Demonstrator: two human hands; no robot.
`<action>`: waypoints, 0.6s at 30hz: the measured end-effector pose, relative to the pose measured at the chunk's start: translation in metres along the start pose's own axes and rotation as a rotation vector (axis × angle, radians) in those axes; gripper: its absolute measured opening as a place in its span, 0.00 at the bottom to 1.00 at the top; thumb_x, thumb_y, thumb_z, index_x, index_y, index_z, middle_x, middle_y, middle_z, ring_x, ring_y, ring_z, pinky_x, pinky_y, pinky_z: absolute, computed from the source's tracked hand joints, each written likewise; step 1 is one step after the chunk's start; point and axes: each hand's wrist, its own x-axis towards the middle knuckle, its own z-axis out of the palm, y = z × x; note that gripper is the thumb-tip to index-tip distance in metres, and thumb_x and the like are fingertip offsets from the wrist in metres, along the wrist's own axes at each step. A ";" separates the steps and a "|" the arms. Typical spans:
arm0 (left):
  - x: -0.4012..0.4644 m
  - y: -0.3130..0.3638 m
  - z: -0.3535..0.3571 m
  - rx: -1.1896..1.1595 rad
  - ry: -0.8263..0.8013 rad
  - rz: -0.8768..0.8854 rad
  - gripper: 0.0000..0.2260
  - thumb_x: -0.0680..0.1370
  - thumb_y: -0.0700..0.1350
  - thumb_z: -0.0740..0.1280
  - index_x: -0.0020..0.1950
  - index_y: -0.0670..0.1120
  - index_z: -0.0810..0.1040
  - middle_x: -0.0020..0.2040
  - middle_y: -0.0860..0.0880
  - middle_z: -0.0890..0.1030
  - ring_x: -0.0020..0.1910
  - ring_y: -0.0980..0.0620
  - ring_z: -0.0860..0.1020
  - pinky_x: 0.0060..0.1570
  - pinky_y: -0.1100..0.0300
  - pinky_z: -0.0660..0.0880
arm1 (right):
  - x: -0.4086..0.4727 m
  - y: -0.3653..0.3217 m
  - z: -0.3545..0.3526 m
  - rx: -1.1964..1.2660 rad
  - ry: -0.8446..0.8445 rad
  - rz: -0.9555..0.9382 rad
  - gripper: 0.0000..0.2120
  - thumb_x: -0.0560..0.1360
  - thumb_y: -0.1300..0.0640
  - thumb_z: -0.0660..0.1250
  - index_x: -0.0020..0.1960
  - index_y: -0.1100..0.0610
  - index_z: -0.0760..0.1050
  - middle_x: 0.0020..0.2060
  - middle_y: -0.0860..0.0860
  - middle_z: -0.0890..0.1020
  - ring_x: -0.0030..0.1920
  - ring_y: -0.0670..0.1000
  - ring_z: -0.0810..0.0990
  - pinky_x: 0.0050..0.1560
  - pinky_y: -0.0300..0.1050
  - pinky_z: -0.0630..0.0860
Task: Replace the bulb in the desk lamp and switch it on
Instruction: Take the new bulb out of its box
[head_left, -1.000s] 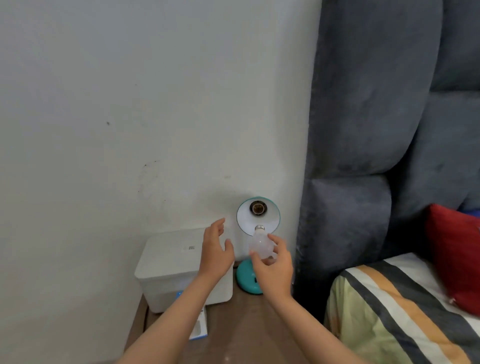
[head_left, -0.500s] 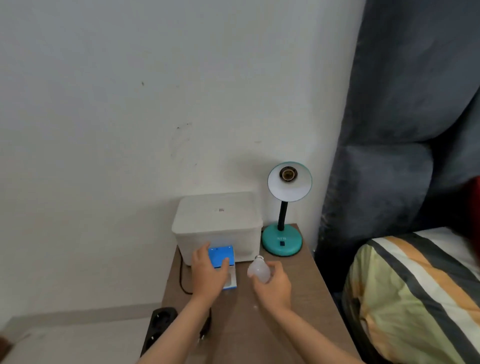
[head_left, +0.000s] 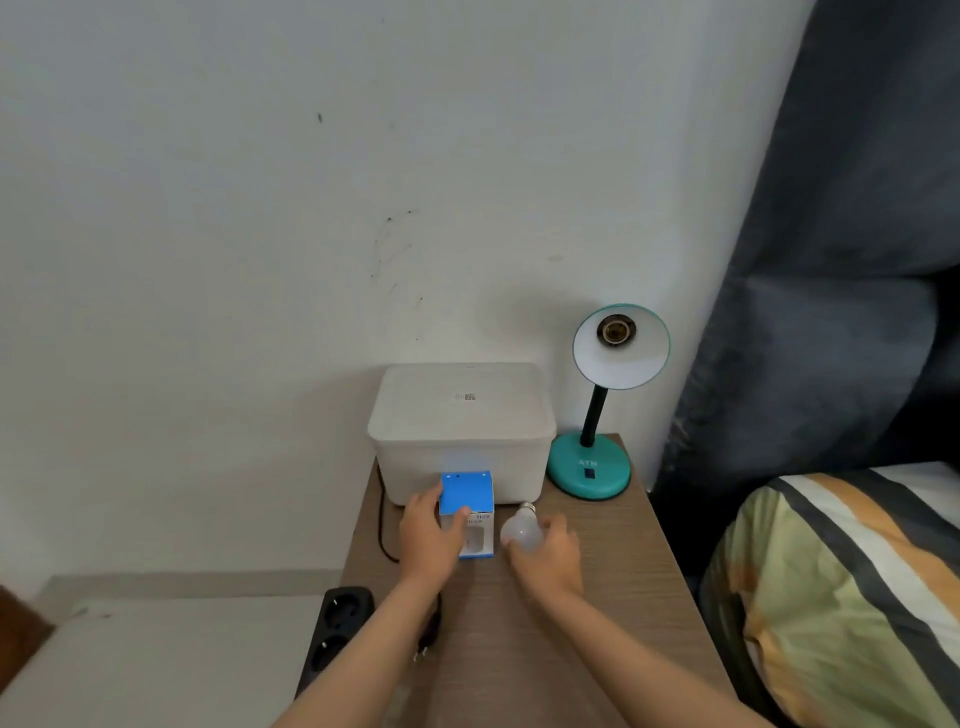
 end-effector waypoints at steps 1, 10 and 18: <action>0.000 -0.001 0.000 -0.008 0.003 0.001 0.20 0.73 0.43 0.70 0.64 0.41 0.73 0.60 0.42 0.76 0.58 0.46 0.74 0.54 0.62 0.66 | 0.001 0.001 0.002 -0.004 -0.006 -0.003 0.26 0.68 0.52 0.72 0.60 0.57 0.67 0.60 0.58 0.72 0.57 0.57 0.74 0.52 0.46 0.72; -0.001 -0.006 0.006 -0.067 0.017 -0.002 0.19 0.74 0.43 0.69 0.64 0.44 0.72 0.60 0.45 0.75 0.54 0.54 0.72 0.54 0.60 0.71 | -0.005 0.004 0.005 0.016 0.172 -0.354 0.22 0.70 0.53 0.71 0.61 0.56 0.70 0.55 0.51 0.74 0.55 0.48 0.73 0.53 0.39 0.72; 0.003 -0.011 0.008 -0.022 0.027 0.033 0.17 0.73 0.44 0.71 0.60 0.43 0.73 0.56 0.46 0.77 0.51 0.56 0.72 0.49 0.64 0.68 | 0.001 -0.031 0.014 0.255 0.031 -0.285 0.15 0.72 0.61 0.68 0.59 0.60 0.73 0.48 0.53 0.80 0.45 0.46 0.78 0.40 0.30 0.73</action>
